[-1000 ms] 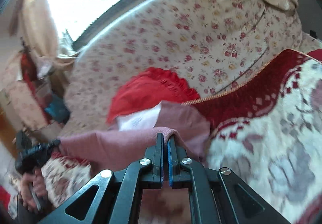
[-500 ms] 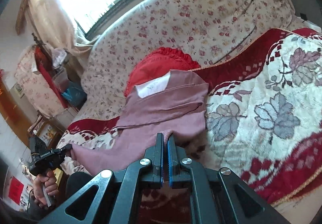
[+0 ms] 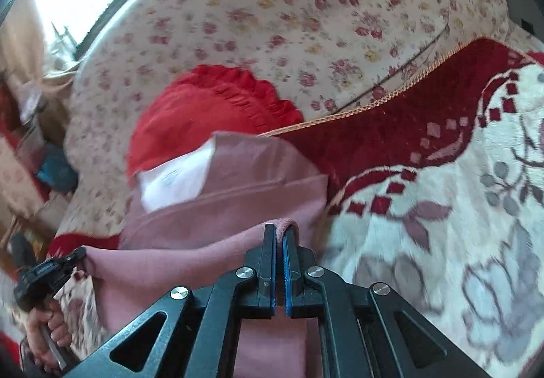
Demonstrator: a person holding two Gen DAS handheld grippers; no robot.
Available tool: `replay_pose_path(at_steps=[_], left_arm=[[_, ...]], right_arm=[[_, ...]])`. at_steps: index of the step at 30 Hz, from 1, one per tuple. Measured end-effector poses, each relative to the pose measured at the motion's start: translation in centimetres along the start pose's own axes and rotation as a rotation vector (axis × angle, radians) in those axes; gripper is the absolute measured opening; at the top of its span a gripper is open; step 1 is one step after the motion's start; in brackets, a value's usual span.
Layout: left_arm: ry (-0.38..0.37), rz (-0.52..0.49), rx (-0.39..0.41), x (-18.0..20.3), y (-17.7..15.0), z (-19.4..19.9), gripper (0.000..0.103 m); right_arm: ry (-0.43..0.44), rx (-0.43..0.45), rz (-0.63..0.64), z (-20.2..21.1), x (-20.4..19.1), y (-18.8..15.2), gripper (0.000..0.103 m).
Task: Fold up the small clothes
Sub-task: 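Lay the hem onto the collar with both tools and open them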
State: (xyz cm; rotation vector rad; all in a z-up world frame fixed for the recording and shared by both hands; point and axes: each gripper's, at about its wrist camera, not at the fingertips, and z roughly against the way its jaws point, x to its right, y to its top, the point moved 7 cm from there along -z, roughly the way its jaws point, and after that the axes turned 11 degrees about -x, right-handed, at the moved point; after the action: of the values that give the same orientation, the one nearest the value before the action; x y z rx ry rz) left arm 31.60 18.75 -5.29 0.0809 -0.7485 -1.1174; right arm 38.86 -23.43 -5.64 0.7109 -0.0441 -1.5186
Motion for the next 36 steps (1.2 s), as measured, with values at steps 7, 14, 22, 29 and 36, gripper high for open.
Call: replay_pose_path(at_steps=[7, 14, 22, 29, 36], left_arm=[[0.063, 0.054, -0.054, -2.3, 1.3, -5.2, 0.006], [0.067, 0.115, 0.002, -5.4, 3.6, -3.6, 0.006], [0.005, -0.168, -0.108, 2.9, -3.5, -1.8, 0.007], [0.159, -0.296, -0.287, 4.6, -7.5, -8.0, 0.006], [0.113, -0.254, -0.196, 5.5, -1.9, -8.8, 0.006]], right_arm=[[-0.014, -0.036, -0.021, -5.5, 0.8, 2.0, 0.003], [-0.017, 0.093, -0.097, -4.9, 4.3, 3.7, 0.006], [0.066, 0.054, 0.171, -0.8, -1.6, 0.4, 0.006], [-0.034, -0.228, 0.349, -7.7, -4.7, -4.5, 0.006], [-0.059, -0.142, 0.300, -9.8, -5.3, -1.2, 0.006]])
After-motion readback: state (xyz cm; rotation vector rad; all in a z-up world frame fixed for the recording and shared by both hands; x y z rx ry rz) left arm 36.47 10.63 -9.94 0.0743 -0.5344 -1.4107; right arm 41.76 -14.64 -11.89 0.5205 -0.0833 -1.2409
